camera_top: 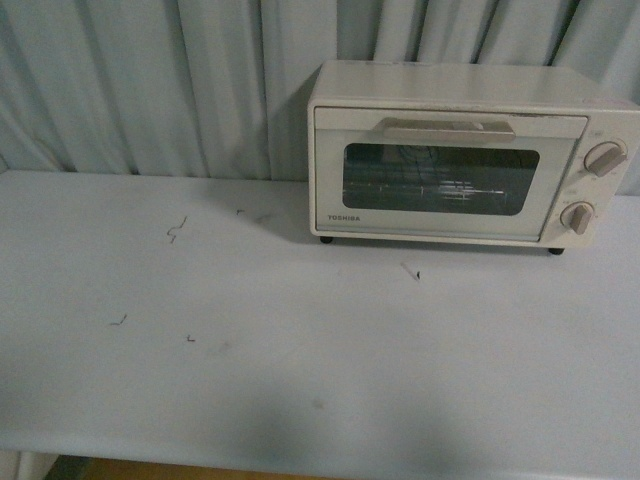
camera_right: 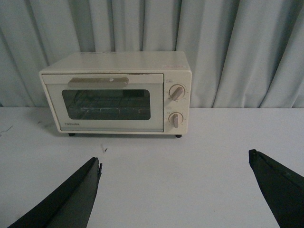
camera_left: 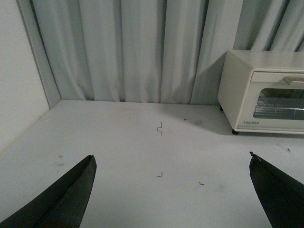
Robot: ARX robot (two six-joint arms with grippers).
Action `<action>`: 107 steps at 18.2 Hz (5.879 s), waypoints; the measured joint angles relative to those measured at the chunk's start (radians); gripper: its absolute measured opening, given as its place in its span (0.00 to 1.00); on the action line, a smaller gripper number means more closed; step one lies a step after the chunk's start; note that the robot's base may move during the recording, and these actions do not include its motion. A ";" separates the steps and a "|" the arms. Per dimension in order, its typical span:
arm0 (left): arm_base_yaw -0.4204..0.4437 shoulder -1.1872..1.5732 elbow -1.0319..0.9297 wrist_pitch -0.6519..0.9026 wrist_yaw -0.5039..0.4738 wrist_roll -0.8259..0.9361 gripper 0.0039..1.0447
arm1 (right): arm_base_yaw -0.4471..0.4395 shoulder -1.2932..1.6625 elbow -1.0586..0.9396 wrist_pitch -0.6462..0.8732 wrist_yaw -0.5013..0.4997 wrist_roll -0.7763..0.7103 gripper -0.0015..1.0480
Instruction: Open oven
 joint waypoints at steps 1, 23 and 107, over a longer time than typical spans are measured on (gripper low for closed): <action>0.000 0.000 0.000 0.000 0.000 0.000 0.94 | 0.000 0.000 0.000 0.000 0.000 0.000 0.94; 0.000 0.000 0.000 0.000 0.000 0.000 0.94 | 0.000 0.000 0.000 0.000 0.000 0.000 0.94; -0.559 1.996 1.003 0.220 0.056 -1.144 0.94 | 0.000 0.000 0.000 0.000 0.000 0.000 0.94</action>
